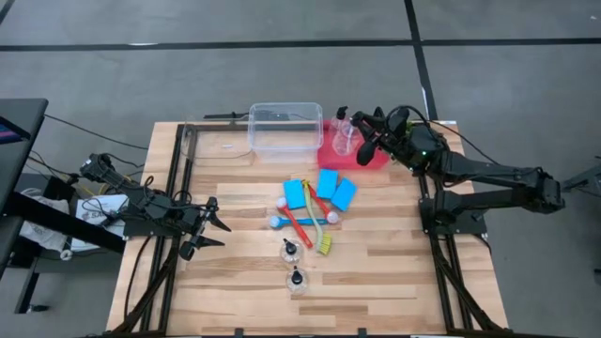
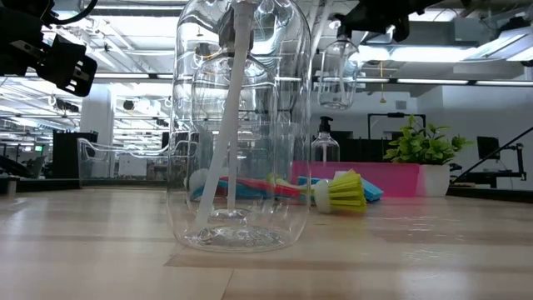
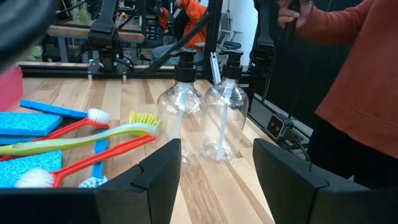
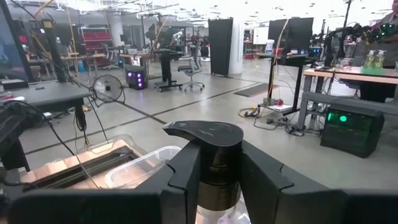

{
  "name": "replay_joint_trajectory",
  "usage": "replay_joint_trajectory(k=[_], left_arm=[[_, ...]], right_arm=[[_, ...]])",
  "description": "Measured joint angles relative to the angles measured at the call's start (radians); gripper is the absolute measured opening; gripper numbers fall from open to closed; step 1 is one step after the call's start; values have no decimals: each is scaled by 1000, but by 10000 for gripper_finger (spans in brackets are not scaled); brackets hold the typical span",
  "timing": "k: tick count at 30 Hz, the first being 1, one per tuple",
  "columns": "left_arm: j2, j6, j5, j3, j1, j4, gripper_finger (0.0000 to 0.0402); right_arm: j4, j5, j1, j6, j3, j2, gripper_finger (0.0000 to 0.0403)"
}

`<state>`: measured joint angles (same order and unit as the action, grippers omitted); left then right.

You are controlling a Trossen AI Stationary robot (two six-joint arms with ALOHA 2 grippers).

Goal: Pick & Place Kitchen Sink Supplies
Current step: Put the transparent bottle into the red bin

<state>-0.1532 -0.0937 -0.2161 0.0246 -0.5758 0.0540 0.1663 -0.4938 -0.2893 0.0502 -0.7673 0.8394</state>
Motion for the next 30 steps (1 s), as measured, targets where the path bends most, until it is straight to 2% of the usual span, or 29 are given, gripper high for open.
replay_joint_trajectory(k=[12,19,30], left_arm=[[0,0,0,0,0,0,202],[0,0,0,0,0,0,202],[0,0,0,0,0,0,202]], right_arm=[[11,56,-29,1,16,-10,87],[221,106,-48,36,162,-43,87],[318,103,-99,38,329,-90,87]])
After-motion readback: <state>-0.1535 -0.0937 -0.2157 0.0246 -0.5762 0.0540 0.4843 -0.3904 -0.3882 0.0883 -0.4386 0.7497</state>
